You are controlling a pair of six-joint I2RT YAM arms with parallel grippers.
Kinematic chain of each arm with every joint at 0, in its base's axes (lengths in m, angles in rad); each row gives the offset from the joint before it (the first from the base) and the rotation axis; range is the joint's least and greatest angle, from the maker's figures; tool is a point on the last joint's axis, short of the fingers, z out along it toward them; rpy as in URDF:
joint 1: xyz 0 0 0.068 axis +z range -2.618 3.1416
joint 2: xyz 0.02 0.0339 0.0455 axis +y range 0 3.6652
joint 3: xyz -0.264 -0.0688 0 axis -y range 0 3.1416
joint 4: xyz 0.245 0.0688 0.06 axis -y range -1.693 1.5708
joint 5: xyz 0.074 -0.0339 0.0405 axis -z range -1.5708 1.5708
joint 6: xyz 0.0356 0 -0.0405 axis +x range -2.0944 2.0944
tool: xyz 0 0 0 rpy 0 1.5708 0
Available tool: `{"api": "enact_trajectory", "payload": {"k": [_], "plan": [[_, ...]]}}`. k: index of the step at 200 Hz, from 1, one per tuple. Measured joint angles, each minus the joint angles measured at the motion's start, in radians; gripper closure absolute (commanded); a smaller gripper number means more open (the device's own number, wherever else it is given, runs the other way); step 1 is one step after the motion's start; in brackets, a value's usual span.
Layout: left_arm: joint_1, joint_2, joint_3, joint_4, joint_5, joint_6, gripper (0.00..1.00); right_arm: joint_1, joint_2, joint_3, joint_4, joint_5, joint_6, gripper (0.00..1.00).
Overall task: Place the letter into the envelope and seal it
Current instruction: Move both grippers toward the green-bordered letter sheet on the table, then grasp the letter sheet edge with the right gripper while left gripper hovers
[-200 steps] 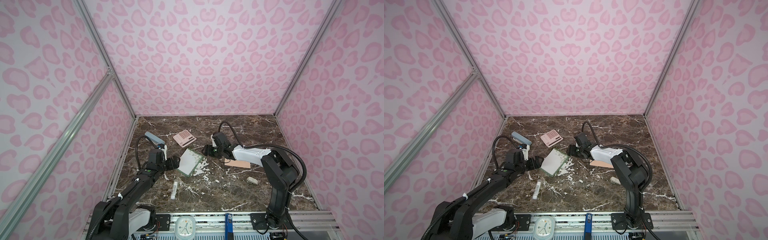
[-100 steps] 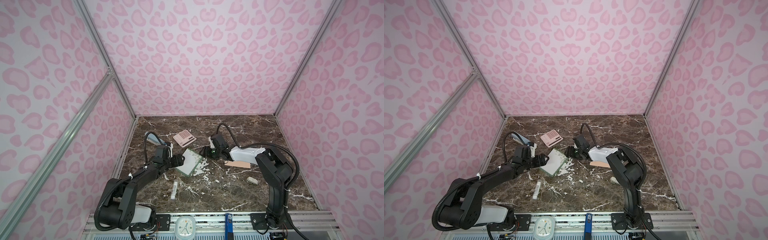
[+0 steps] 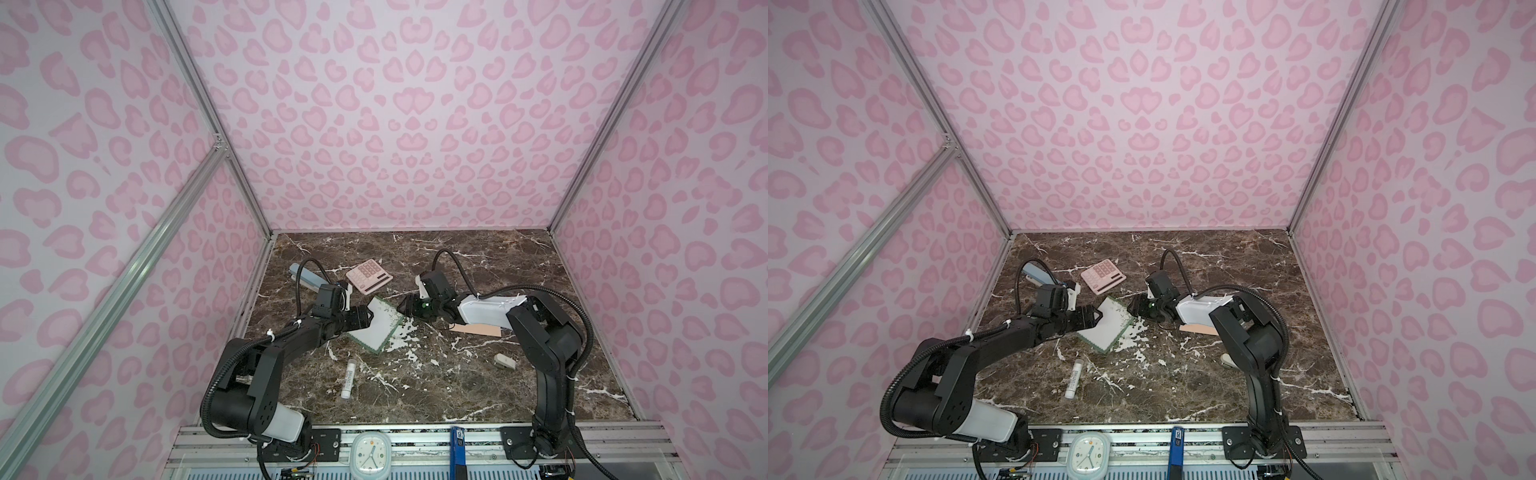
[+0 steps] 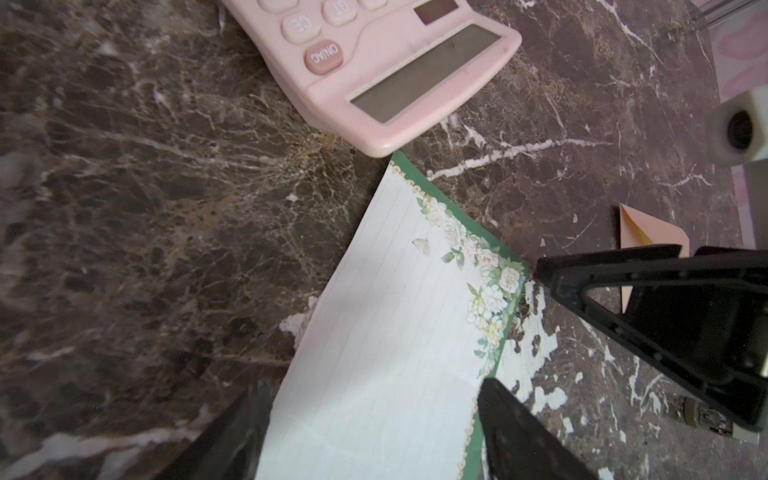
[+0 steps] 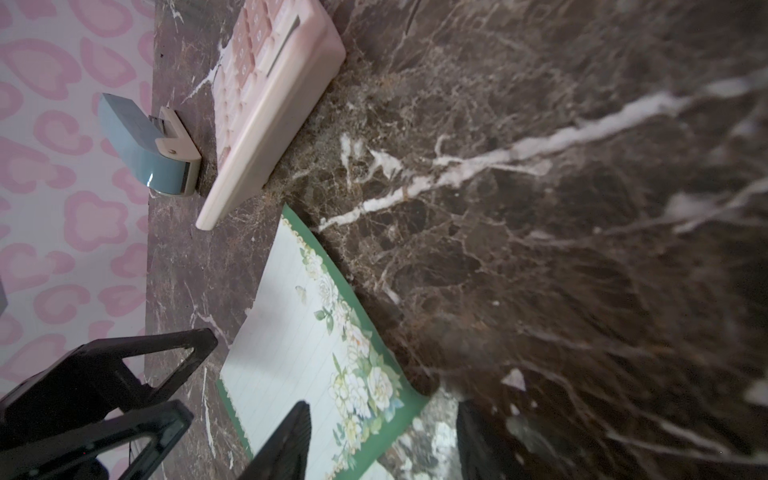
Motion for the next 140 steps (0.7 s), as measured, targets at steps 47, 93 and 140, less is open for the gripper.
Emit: {"api": "enact_trajectory", "payload": {"k": [47,93,140], "plan": [[0.000,0.041,0.023,-0.040,0.010,0.008,0.23,-0.002,0.014,-0.013,0.061,-0.030,0.011,0.45],[-0.001,0.069,0.041,-0.047,0.024,0.014,0.25,-0.002,0.021,-0.014,0.074,-0.050,0.011,0.50],[-0.001,0.084,0.054,-0.047,0.032,0.017,0.27,-0.005,0.021,-0.015,0.082,-0.066,0.011,0.53]]}}
